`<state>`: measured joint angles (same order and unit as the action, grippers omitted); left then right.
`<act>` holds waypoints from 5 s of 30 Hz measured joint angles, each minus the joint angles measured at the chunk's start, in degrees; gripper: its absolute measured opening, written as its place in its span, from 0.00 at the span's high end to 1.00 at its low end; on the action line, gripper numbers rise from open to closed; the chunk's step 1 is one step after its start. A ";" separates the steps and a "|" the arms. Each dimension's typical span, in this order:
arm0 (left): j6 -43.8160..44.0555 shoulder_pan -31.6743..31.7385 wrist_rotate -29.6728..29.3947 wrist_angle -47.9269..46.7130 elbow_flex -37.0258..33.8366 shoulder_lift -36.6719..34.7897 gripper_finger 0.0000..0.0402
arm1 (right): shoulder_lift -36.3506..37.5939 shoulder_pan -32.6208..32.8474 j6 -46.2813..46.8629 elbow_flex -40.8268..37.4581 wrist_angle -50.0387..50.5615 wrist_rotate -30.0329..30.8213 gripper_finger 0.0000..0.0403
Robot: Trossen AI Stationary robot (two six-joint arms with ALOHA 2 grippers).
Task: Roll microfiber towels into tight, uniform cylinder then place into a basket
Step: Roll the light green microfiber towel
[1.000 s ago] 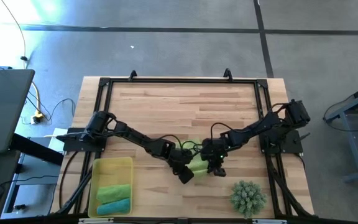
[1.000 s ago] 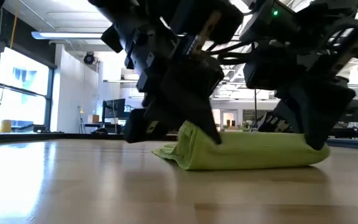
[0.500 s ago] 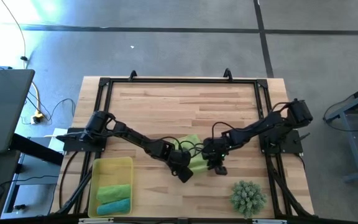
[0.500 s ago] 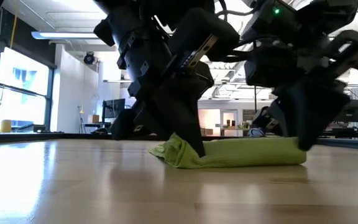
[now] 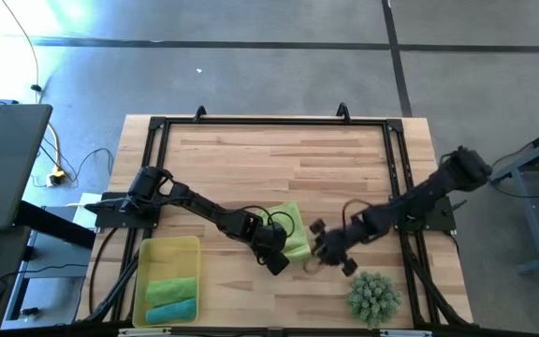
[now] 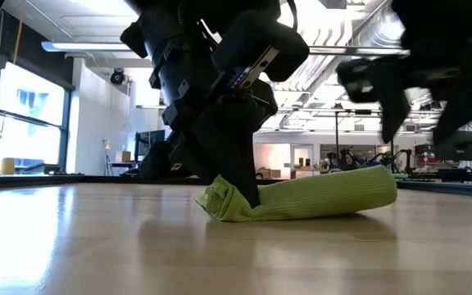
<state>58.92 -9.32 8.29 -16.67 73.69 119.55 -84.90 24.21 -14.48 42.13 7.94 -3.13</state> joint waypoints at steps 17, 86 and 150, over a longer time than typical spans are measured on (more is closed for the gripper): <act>-0.57 0.04 -0.22 0.35 -0.09 0.00 0.97 | -10.70 5.46 -6.54 0.11 -7.27 17.96 0.61; -51.62 -9.11 -25.80 0.86 -0.13 -2.73 0.53 | -15.87 -7.03 14.89 0.17 -8.57 -3.70 0.99; -8.89 -5.05 -5.70 2.62 0.13 0.90 0.96 | -1.98 -3.94 4.07 0.04 -1.63 -2.67 0.71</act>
<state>50.03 -14.37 2.59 -14.04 73.82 120.44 -86.88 20.27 -10.41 42.17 6.31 -5.80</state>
